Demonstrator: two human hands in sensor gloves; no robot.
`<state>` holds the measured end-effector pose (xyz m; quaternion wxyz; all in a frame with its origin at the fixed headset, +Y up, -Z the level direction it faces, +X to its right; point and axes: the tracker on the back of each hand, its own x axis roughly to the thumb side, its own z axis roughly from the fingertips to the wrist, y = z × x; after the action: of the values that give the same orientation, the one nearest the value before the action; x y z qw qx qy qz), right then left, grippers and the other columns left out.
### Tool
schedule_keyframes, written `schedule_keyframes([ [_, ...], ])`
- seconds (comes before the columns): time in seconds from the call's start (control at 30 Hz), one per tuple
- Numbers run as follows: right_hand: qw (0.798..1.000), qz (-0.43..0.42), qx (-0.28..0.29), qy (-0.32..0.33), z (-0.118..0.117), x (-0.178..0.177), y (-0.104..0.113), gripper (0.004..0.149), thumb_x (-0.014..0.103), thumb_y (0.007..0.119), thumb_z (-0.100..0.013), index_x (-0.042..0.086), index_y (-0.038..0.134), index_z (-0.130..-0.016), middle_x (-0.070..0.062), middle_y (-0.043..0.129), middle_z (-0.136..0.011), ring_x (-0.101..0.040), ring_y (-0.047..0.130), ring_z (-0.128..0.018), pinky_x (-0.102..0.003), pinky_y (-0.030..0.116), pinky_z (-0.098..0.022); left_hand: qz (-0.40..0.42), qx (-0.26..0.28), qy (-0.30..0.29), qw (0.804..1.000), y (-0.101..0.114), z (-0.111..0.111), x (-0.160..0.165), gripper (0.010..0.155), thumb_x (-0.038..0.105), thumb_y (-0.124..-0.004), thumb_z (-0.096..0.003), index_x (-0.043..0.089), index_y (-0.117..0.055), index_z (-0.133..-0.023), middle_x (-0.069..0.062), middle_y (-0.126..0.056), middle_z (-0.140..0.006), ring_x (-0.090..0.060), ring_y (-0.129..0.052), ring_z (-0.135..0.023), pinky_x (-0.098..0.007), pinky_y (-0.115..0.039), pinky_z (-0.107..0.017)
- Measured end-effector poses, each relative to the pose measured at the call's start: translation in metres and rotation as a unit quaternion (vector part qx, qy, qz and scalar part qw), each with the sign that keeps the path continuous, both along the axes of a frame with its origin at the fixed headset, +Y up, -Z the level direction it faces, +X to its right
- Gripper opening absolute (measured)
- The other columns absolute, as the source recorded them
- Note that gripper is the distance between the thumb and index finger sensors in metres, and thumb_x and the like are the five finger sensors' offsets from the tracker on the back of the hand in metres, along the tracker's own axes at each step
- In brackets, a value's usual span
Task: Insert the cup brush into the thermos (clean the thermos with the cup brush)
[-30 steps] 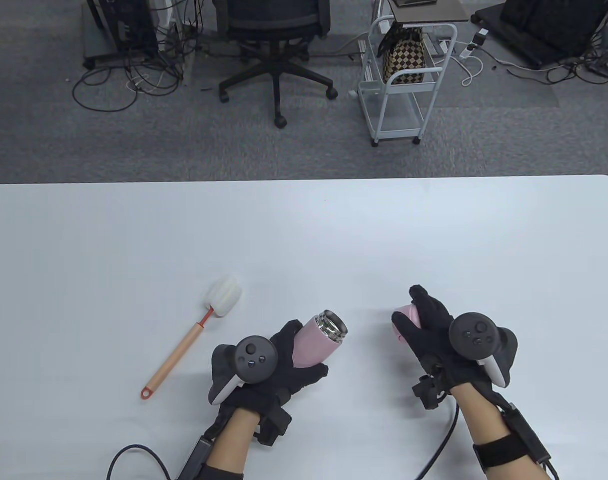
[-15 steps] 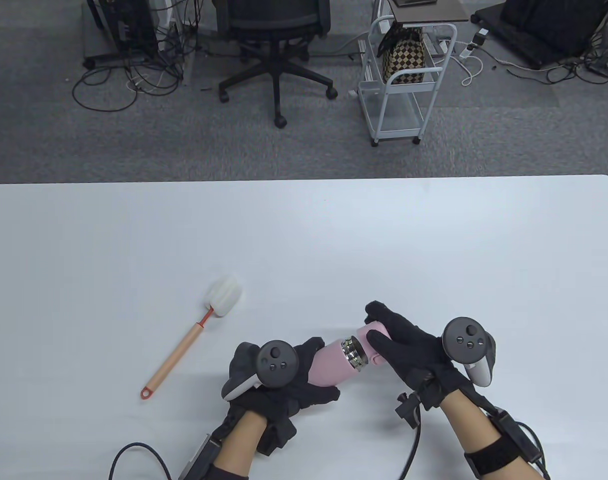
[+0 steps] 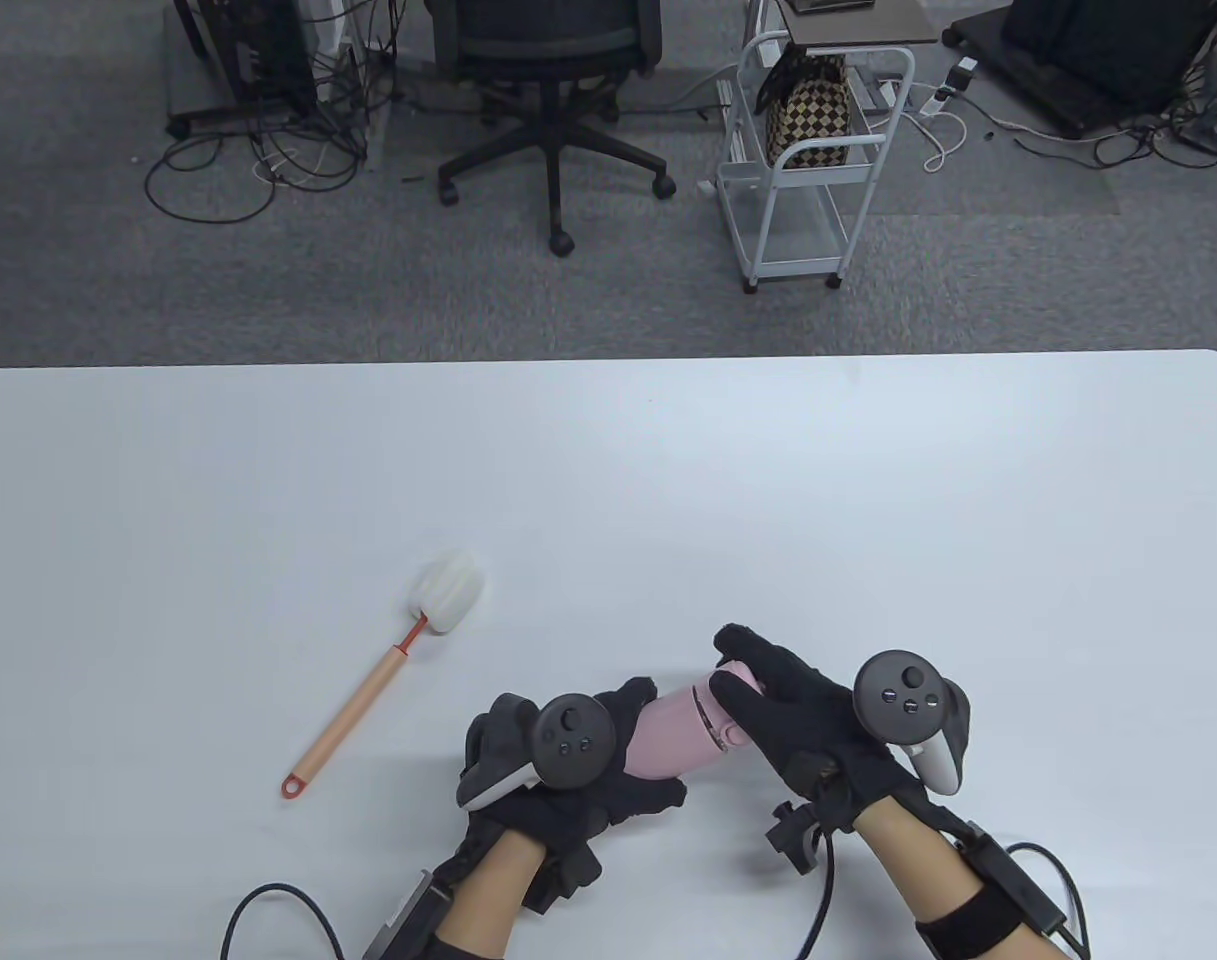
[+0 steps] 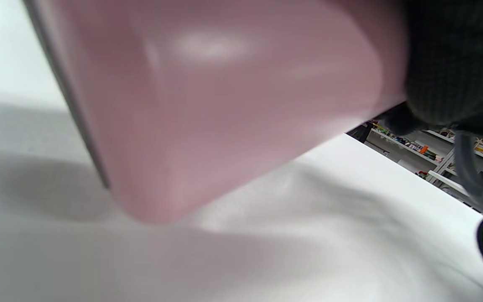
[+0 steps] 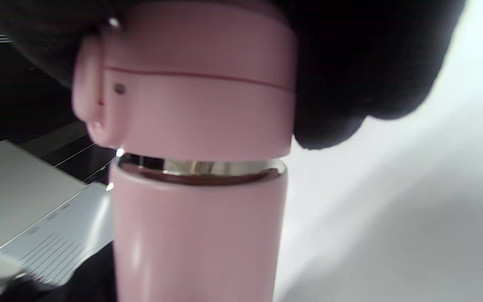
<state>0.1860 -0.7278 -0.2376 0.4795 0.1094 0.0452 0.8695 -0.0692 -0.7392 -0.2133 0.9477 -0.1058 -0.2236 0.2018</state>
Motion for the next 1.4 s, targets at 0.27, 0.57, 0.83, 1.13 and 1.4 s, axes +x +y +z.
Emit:
schedule_keyframes([
  [0.27, 0.996, 0.053, -0.009, -0.066, 0.006, -0.004, -0.001, 0.080, 0.075, 0.054, -0.055, 0.011, 0.071, -0.101, -0.021, 0.083, -0.088, -0.022, 0.104, -0.041, -0.026, 0.092, -0.028, -0.035, 0.028, 0.020, 0.999, 0.002, 0.004, 0.009, 0.090, 0.070, -0.079, -0.0436, 0.020, -0.043, -0.110, -0.018, -0.050, -0.119, -0.048, -0.059, -0.107, -0.059, -0.063, -0.068],
  [0.57, 0.993, -0.026, -0.077, 0.081, -0.009, 0.005, 0.000, 0.094, 0.081, 0.055, -0.051, 0.011, 0.047, -0.114, -0.029, 0.061, -0.110, -0.045, 0.099, -0.069, -0.048, 0.089, -0.047, 0.015, 0.007, 0.010, 1.000, 0.000, -0.002, -0.003, 0.090, 0.071, -0.080, -0.0424, 0.022, -0.044, -0.109, -0.016, -0.051, -0.119, -0.046, -0.060, -0.108, -0.058, -0.063, -0.069],
  [0.83, 0.964, -0.075, -0.088, 0.241, -0.026, 0.029, 0.019, 0.097, 0.060, 0.089, -0.051, 0.016, 0.033, -0.117, -0.025, 0.038, -0.120, -0.062, 0.074, -0.093, -0.060, 0.076, -0.059, 0.067, -0.038, -0.004, 0.997, -0.002, -0.008, -0.015, 0.090, 0.072, -0.080, -0.0421, 0.023, -0.044, -0.110, -0.014, -0.051, -0.120, -0.045, -0.059, -0.108, -0.058, -0.063, -0.070],
  [1.13, 0.962, -0.021, -0.043, 0.269, -0.023, 0.015, 0.017, 0.084, 0.042, 0.098, -0.051, 0.015, 0.048, -0.113, -0.022, 0.062, -0.110, -0.043, 0.094, -0.084, -0.047, 0.086, -0.056, 0.062, -0.037, -0.045, 0.996, -0.001, -0.007, -0.011, 0.091, 0.072, -0.081, -0.0410, 0.025, -0.045, -0.110, -0.013, -0.051, -0.120, -0.043, -0.060, -0.109, -0.059, -0.063, -0.070],
  [1.4, 0.976, 0.012, -0.021, 0.217, -0.019, 0.012, 0.022, 0.085, 0.050, 0.094, -0.050, 0.004, 0.054, -0.110, -0.031, 0.075, -0.097, -0.035, 0.104, -0.068, -0.039, 0.092, -0.047, 0.024, 0.003, -0.022, 0.999, 0.007, -0.001, -0.005, 0.092, 0.071, -0.081, -0.0403, 0.023, -0.045, -0.110, -0.014, -0.051, -0.120, -0.046, -0.060, -0.108, -0.060, -0.064, -0.069],
])
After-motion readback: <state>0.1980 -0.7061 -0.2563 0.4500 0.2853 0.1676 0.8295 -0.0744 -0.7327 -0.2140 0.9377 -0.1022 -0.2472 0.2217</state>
